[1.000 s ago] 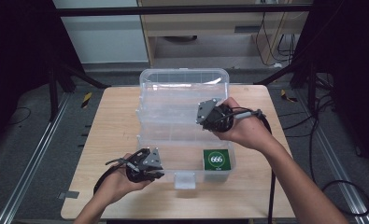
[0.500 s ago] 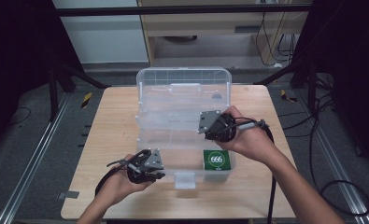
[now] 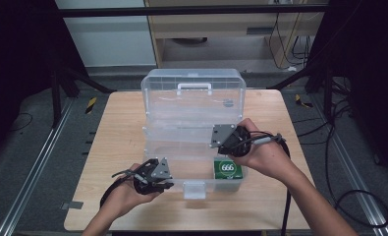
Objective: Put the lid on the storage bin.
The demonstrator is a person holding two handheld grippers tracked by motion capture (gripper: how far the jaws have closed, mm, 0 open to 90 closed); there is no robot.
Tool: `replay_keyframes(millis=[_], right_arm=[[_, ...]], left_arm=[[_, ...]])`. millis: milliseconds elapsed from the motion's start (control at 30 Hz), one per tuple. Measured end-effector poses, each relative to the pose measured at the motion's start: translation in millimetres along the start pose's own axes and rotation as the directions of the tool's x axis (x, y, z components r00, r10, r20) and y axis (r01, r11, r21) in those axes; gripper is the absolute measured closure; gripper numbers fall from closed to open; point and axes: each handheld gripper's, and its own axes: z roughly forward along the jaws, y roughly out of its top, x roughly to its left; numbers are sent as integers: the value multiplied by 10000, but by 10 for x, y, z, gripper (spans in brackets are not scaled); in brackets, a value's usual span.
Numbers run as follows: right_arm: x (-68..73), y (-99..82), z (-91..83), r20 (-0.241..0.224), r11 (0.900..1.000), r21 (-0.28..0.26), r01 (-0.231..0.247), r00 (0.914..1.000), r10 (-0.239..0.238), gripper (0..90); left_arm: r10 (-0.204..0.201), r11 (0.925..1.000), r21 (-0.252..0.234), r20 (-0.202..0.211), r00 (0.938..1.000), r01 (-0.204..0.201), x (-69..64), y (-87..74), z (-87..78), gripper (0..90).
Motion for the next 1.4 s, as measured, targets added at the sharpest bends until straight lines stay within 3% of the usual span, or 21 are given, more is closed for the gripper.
replay_keyframes(millis=[133, 167, 200, 800, 867, 900, 1133, 1167, 1267, 1400], right_arm=[[34, -5, -8, 5, 10000, -18, -3, 10000, 3, 845], [40, -8, -12, -8, 10000, -3, 12, 10000, -12, 845], [42, -11, -15, -43, 10000, -6, 27, 10000, -27, 845], [173, -57, -35, -190, 9999, -146, -6, 9998, 3, 843], [190, -62, -38, -225, 9999, -140, -6, 9997, 3, 842], [197, -65, -40, -257, 9999, -137, 18, 9997, -21, 840], [238, -95, -48, -289, 9998, -206, -12, 9996, 6, 832], [232, -96, -50, -301, 9998, -199, 13, 9995, -19, 831], [220, -95, -50, -344, 9998, -208, -5, 9994, -3, 830], [218, -95, -50, -382, 9998, -203, 14, 9993, -22, 831]], left_arm=[[-127, 9999, -63, 20, 9999, 127, -10, -9, 2, 753], [164, 9998, -58, -5, 9999, -164, 11, -3, 1, 752], [183, 9998, -60, -16, 9998, -183, 10, -3, 0, 752], [140, 9996, -242, -204, 9997, -145, -16, -30, 1, 739], [-388, 9989, -261, -184, 9991, 383, -60, -41, 4, 736], [169, 9996, -240, -302, 9994, -177, -27, -31, 1, 735], [152, 9993, -329, -504, 9986, -169, -57, -36, 3, 720], [203, 9993, -310, -661, 9976, -224, -62, -36, -4, 705], [-12, 9979, -643, -837, 9965, -42, -100, -40, -51, 529], [-273, 9930, -1172, -973, 9949, 157, -142, -40, -173, 441]])
